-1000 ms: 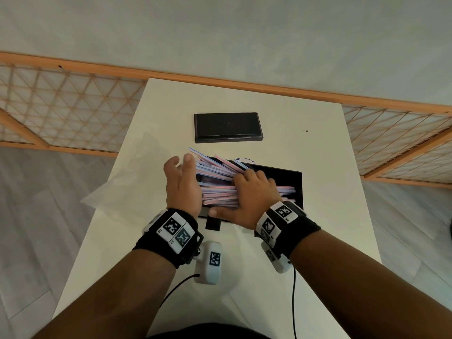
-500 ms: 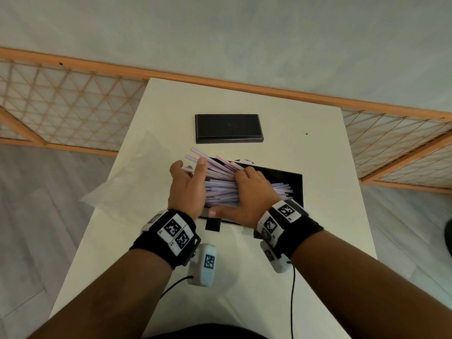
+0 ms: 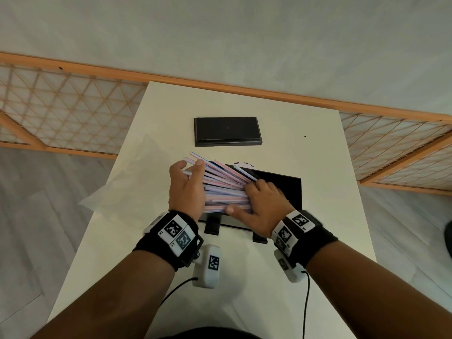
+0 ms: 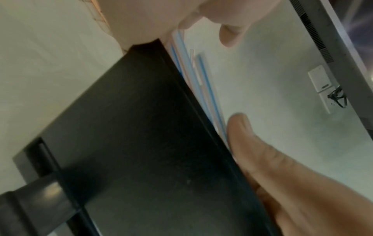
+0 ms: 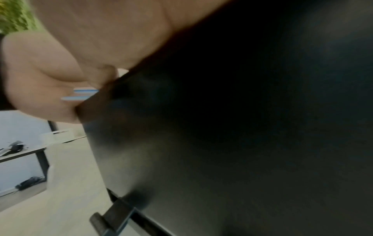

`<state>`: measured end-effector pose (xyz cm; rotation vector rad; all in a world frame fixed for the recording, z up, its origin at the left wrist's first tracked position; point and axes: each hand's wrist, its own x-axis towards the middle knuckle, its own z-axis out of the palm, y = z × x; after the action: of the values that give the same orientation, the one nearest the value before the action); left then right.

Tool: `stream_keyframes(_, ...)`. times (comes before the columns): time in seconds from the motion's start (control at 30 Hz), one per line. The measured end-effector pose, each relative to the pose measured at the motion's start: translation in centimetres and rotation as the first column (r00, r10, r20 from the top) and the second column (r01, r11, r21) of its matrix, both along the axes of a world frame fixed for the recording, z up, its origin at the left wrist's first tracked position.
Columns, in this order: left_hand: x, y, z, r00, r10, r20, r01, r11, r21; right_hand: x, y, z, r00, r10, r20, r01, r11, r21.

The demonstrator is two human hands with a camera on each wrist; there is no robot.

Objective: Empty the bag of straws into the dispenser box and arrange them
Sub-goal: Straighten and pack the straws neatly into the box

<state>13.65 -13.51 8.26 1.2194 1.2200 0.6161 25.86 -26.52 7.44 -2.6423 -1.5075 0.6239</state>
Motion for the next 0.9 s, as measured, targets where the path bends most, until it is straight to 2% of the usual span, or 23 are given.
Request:
stream_keyframes(0.2,-0.2,0.0,0.2,0.999,0.045,0.025,-0.045,0.999,0.008,-1.8,1.8,0.7,0.999,0.036,0.035,-0.037,0.999,0.012)
stream_keyframes(0.3,-0.1,0.0,0.6,0.999,0.035,0.042,-0.037,0.998,0.051,-1.8,2.3,1.0,0.997,-0.009,0.083,0.007,1.000,0.023)
stream_keyframes(0.4,0.0,0.3,0.5,0.999,-0.038,-0.017,0.039,0.998,0.054,-2.1,2.5,1.2,0.987,-0.050,0.151,0.054,0.998,-0.025)
stream_keyframes(0.47,-0.2,0.6,0.3,0.990,-0.119,-0.077,0.120,0.993,0.019,-2.4,2.3,1.1,0.992,-0.064,0.108,0.069,0.997,-0.036)
stream_keyframes(0.57,-0.8,0.9,0.2,0.992,-0.100,-0.071,0.107,0.989,0.103,-2.6,1.7,0.9,1.000,-0.020,0.005,0.020,0.995,0.098)
stream_keyframes(0.63,-0.9,1.1,0.1,0.994,-0.051,-0.092,0.069,0.977,0.200,-2.6,1.4,1.0,1.000,-0.010,0.008,0.008,0.986,0.168)
stream_keyframes(0.73,-0.9,1.2,-0.5,0.967,-0.077,-0.244,0.135,0.963,0.231,-2.2,0.6,0.9,0.996,-0.036,0.085,0.033,0.998,0.045)
stream_keyframes(0.9,-1.4,1.1,-1.1,0.938,-0.100,-0.333,0.203,0.935,0.292,-1.2,-0.8,0.3,0.998,-0.020,0.062,0.024,0.998,-0.057)
